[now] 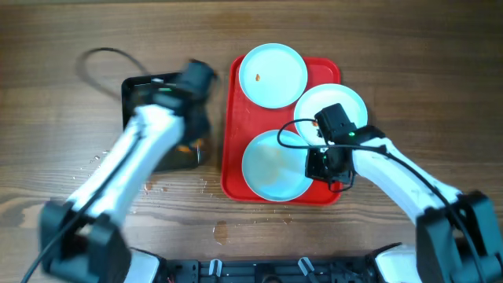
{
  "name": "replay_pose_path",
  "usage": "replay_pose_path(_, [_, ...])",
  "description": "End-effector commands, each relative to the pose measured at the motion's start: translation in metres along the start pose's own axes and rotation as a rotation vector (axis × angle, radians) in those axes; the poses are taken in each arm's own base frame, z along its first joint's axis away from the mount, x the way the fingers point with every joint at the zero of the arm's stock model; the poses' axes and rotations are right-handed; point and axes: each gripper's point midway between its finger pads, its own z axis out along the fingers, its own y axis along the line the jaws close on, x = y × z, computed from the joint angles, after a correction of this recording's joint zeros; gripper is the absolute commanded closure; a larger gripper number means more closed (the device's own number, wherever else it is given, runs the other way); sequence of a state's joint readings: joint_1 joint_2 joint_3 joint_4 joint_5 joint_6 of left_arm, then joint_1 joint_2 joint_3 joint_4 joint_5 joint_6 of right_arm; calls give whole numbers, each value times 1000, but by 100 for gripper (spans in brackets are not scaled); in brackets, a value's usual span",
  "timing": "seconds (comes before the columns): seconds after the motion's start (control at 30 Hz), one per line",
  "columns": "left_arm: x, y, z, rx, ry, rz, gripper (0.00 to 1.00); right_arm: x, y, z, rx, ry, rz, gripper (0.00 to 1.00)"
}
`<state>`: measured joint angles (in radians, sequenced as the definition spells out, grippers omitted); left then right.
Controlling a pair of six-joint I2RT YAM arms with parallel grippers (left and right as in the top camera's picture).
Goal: Clean dirty plates on tray and stack at the side
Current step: 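Scrub the plate with the sponge, then dip it back in the water, then lift the cleaned plate with the right gripper and tilt it up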
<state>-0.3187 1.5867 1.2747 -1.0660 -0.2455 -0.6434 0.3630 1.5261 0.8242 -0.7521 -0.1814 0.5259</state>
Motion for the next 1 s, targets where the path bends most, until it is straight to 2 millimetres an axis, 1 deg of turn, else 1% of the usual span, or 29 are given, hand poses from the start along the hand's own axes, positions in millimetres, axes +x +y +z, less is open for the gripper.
replay_pose_path(0.0, [-24, 33, -3, 28, -1, 19, 96, -21, 6, -37, -1, -191, -151, 96])
replay_pose_path(0.07, [-25, 37, 5, 75, 33, 22, 96, -27, 9, -55, 19, -276, -186, 96])
replay_pose_path(0.13, [-23, 40, 17, 144, 70, 23, 96, -33, 11, -81, 68, -406, -230, 96])
replay_pose_path(0.23, [-19, 51, 33, 151, 91, -10, 96, -37, 12, -110, 152, -561, -275, 96])
replay_pose_path(0.3, [-16, 59, 42, 143, 101, -26, 96, -37, 14, -125, 214, -643, -333, 96])
replay_pose_path(0.4, [-12, 62, 46, 145, 114, -37, 96, -39, 15, -142, 339, -739, -421, 96])
replay_pose_path(0.47, [-13, 61, 46, 149, 113, -38, 96, -39, 22, -152, 400, -795, -481, 96])
replay_pose_path(0.5, [-13, 61, 46, 149, 112, -38, 96, -38, 29, -155, 399, -818, -502, 96])
replay_pose_path(0.53, [-13, 61, 46, 149, 112, -38, 96, -35, 37, -153, 370, -820, -516, 96])
replay_pose_path(0.57, [-13, 62, 46, 149, 113, -37, 95, -30, 43, -147, 325, -792, -530, 96])
replay_pose_path(0.6, [-13, 62, 46, 149, 113, -37, 94, -20, 48, -135, 250, -726, -515, 95])
replay_pose_path(0.63, [-12, 62, 46, 149, 114, -37, 92, -13, 47, -126, 206, -670, -471, 89])
replay_pose_path(0.67, [-12, 62, 46, 148, 117, -37, 90, -5, 43, -112, 169, -593, -410, 80])
replay_pose_path(0.7, [-11, 62, 46, 147, 120, -37, 85, 1, 38, -100, 152, -536, -377, 73])
replay_pose_path(0.73, [-11, 62, 46, 146, 120, -37, 81, 5, 34, -89, 138, -484, -355, 67])
replay_pose_path(0.77, [-11, 62, 46, 146, 120, -37, 75, 9, 30, -76, 120, -426, -337, 65])
replay_pose_path(0.8, [-11, 62, 46, 147, 120, -37, 65, 11, 29, -65, 99, -382, -325, 64])
replay_pose_path(0.83, [-10, 61, 46, 150, 122, -35, 62, 12, 28, -53, 78, -335, -319, 63])
replay_pose_path(0.87, [-9, 60, 45, 156, 128, -35, 62, 11, 27, -44, 69, -306, -318, 61])
replay_pose_path(0.9, [-7, 57, 44, 173, 138, -34, 67, 7, 23, -34, 69, -279, -309, 60])
replay_pose_path(0.93, [-7, 54, 43, 186, 137, -23, 69, 1, 18, -25, 79, -261, -283, 60])
replay_pose_path(0.97, [-8, 54, 37, 195, 126, -3, 64, -6, 14, -17, 82, -246, -265, 60])
